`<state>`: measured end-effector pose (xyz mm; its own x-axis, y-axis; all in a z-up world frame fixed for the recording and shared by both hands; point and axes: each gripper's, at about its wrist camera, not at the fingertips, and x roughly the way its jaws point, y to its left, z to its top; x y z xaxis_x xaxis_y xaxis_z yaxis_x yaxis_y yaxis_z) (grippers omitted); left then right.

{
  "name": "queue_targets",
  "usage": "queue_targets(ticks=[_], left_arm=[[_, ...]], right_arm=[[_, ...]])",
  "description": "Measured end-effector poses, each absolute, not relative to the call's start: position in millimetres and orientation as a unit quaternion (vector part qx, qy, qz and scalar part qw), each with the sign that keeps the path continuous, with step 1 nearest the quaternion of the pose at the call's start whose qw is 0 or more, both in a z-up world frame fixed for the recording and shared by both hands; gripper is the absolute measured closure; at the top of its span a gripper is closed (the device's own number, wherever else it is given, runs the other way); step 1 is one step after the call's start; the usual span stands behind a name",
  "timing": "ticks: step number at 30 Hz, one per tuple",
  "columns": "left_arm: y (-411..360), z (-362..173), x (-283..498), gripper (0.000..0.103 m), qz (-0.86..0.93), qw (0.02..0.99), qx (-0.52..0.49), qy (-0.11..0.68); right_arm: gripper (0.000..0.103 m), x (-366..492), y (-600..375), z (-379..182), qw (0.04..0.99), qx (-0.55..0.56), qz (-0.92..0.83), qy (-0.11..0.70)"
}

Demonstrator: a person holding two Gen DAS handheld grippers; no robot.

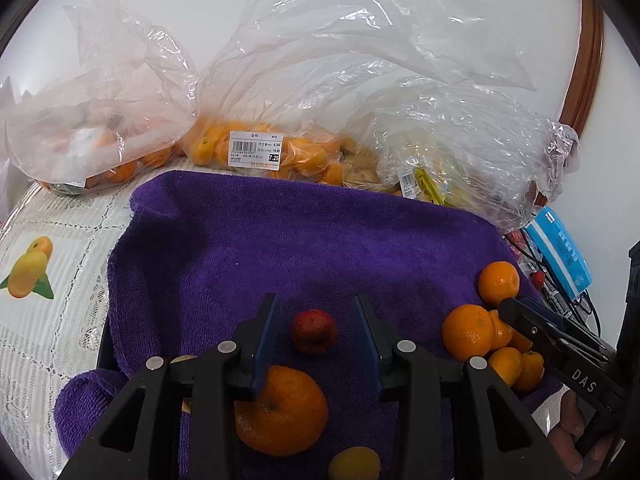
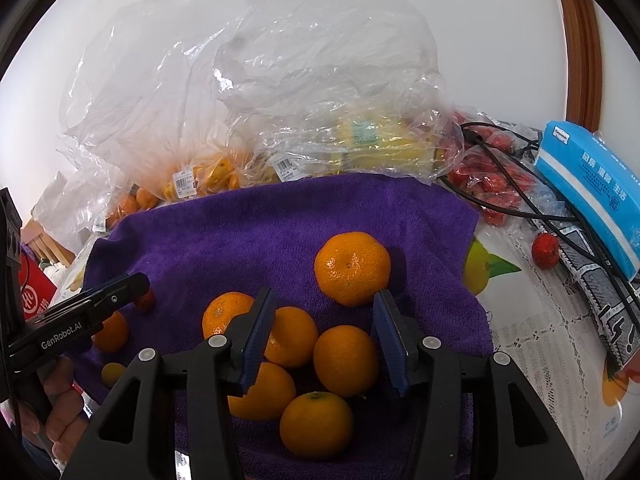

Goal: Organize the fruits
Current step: 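Open the right tool to release the orange while the left tool releases the red fruit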

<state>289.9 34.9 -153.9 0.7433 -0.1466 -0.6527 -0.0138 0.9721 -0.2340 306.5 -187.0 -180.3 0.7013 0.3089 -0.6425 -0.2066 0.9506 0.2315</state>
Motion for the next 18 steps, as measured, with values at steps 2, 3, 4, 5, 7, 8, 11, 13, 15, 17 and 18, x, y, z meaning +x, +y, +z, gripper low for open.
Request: queue_targets(ticks=[2,3,4,5,7,8,11,13,15,17,18], left_arm=[[35.6,-153.6,289.4,0.066,-0.036,0.927,-0.113,0.356],[36.4,-153.7,289.1,0.066,-0.036,0.927,-0.114,0.355],[36.4,-153.4,289.0,0.065,-0.035,0.927,-0.115,0.354],[37.0,-153.5,288.9,0.064,-0.035,0.927,-0.116,0.354],[37.1,-153.3,288.4,0.063,-0.035,0.928,-0.116,0.353],[37.1,-153.1,288.0,0.062,-0.035,0.928,-0.116,0.352],[36.4,-152.7,287.3,0.06,-0.035,0.929,-0.116,0.351],[36.8,-152.3,286.8,0.059,-0.035,0.929,-0.116,0.35],[36.9,-152.4,286.9,0.058,-0.035,0.929,-0.116,0.349],[37.0,-152.3,286.6,0.057,-0.034,0.929,-0.117,0.35],[37.1,-151.8,286.1,0.057,-0.034,0.929,-0.117,0.349]], right_arm=[[0.051,306.4,-187.0,-180.3,0.92,0.07,0.139,0.36],[0.05,306.4,-186.9,-180.3,0.92,0.069,0.139,0.36],[0.05,306.4,-187.1,-180.3,0.92,0.069,0.139,0.36],[0.05,306.6,-187.1,-180.4,0.92,0.069,0.139,0.36],[0.05,306.3,-187.2,-180.1,0.92,0.068,0.139,0.359],[0.05,306.5,-187.2,-180.3,0.92,0.068,0.139,0.36],[0.049,306.7,-187.8,-180.3,0.919,0.071,0.14,0.361],[0.049,306.7,-188.4,-180.3,0.92,0.071,0.14,0.36],[0.049,306.4,-188.5,-180.2,0.92,0.07,0.14,0.359],[0.048,306.2,-188.1,-180.4,0.92,0.069,0.138,0.359],[0.048,306.1,-188.1,-180.4,0.921,0.069,0.138,0.359]])
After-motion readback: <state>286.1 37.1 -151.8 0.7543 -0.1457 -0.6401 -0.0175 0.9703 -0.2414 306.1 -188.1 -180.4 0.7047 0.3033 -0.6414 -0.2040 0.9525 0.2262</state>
